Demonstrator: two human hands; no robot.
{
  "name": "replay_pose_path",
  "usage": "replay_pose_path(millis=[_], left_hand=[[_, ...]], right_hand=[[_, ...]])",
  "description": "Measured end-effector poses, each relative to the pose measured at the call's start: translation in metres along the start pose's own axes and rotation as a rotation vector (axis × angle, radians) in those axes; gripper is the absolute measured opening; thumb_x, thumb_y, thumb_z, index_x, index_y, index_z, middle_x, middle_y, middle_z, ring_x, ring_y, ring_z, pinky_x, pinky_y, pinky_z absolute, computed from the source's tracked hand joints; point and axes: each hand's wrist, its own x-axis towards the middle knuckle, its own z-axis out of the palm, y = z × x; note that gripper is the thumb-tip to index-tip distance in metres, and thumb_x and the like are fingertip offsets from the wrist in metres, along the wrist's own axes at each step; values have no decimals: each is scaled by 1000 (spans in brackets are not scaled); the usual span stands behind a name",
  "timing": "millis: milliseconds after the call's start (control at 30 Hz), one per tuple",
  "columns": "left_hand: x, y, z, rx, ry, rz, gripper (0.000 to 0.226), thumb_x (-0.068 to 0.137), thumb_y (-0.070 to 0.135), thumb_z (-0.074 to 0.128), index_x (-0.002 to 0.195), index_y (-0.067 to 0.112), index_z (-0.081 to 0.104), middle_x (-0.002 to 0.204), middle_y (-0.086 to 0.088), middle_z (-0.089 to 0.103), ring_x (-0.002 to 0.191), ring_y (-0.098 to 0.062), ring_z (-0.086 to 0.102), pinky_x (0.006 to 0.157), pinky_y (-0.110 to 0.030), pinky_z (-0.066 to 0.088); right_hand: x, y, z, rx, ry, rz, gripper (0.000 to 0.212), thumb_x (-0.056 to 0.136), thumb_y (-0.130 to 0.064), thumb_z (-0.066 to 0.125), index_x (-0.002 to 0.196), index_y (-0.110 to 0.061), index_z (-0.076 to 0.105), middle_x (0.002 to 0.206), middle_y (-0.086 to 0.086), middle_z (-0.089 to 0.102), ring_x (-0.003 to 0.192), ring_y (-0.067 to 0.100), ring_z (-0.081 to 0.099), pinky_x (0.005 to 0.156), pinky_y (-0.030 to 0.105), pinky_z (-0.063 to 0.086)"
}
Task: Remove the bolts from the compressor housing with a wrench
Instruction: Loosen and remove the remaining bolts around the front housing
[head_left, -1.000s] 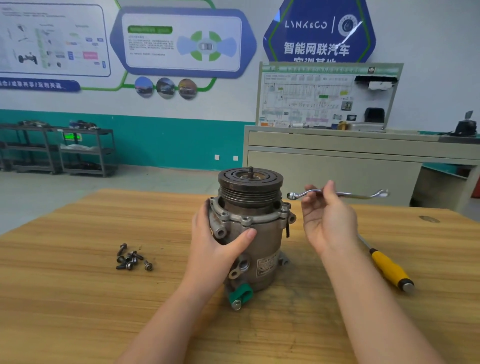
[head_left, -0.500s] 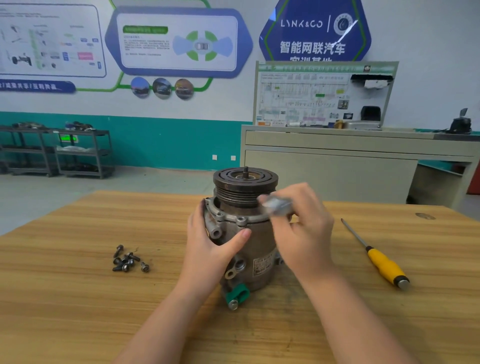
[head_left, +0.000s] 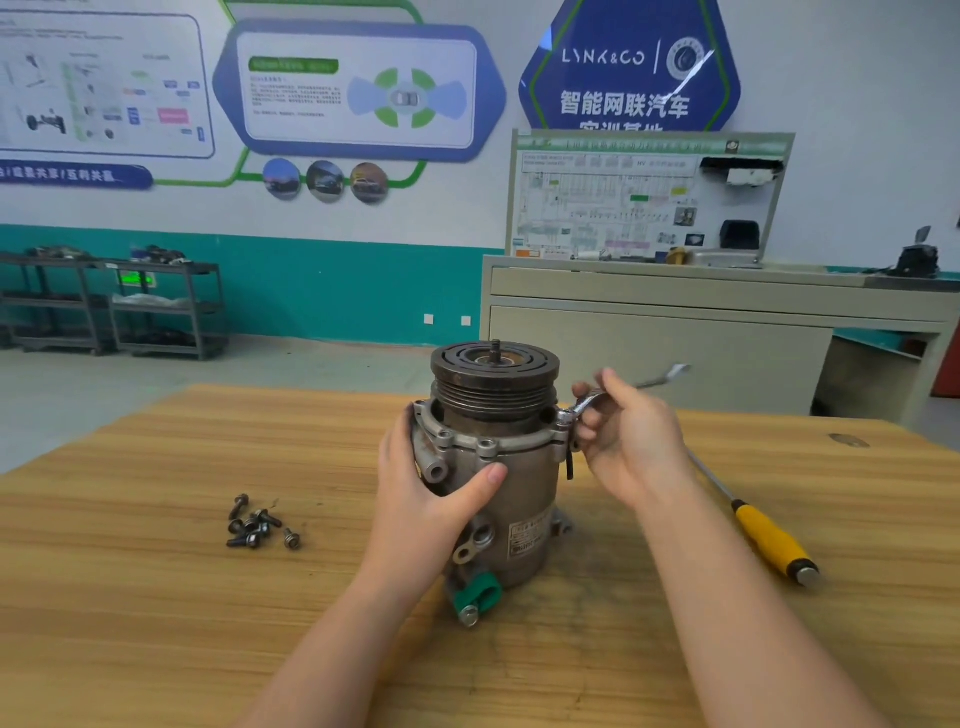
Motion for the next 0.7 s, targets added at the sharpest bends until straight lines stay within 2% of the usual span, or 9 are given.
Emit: replay_pose_path(millis=[67, 133, 233, 333, 433, 533, 600, 700], left_hand=[[0, 0, 0, 6, 2, 4, 97, 51, 70, 69, 132, 48, 20, 121, 38, 33, 112, 25, 35, 92, -8, 30], [0, -1, 0, 10, -4, -1, 99, 52, 69, 70, 134, 47, 20, 127, 31, 34, 118, 12, 38, 100, -17, 31], [0, -1, 0, 16, -14, -1, 102, 51, 70, 69, 137, 44, 22, 132, 23, 35, 125, 1, 37, 103, -24, 34], [0, -1, 0, 12, -17, -2, 97, 51, 69, 69, 133, 48, 22, 129, 27, 36, 120, 7, 39, 101, -20, 34], [0, 0, 0, 5, -15, 0, 94, 51, 69, 69, 130, 51, 21, 121, 39, 31, 113, 18, 36, 89, -7, 30], [0, 0, 0, 12, -4, -3, 99, 50, 70, 68, 134, 48, 20, 128, 29, 33, 115, 12, 37, 87, -5, 28], [1, -2, 0, 19, 1, 4, 103, 51, 70, 69, 139, 44, 21, 131, 25, 33, 122, 5, 34, 92, -10, 29], [1, -4, 0, 36, 4, 12, 103, 56, 72, 74, 139, 43, 21, 132, 23, 32, 126, 1, 34, 99, -19, 30]], right_hand=[[3, -3, -2, 105, -49, 133, 17, 101, -14, 43, 86, -8, 48, 57, 7, 65, 34, 5, 45, 31, 15, 34], [1, -2, -2, 179, -22, 97, 17, 101, -16, 45, 86, -7, 48, 60, 9, 67, 37, 5, 51, 34, 14, 38], [-6, -1, -2, 110, 81, -195, 17, 100, -21, 49, 91, -6, 50, 61, 8, 69, 45, 8, 60, 42, 16, 47], [-18, 0, 1, -117, 121, -510, 16, 101, -24, 47, 90, -11, 47, 60, 5, 69, 44, 11, 61, 43, 20, 49], [-28, 3, 4, -309, 98, -733, 12, 100, -23, 47, 88, -21, 44, 65, 4, 69, 44, 16, 63, 44, 23, 49], [-38, 8, 7, -433, 15, -901, 14, 95, -29, 53, 86, -37, 45, 67, 3, 68, 47, 16, 64, 46, 24, 50], [-42, 12, 9, -562, -29, -1010, 15, 92, -36, 55, 84, -45, 46, 65, -4, 67, 49, 12, 64, 47, 26, 51], [-45, 21, 7, -811, -102, -1264, 11, 94, -33, 53, 85, -31, 46, 59, -1, 61, 53, 15, 62, 53, 31, 50]])
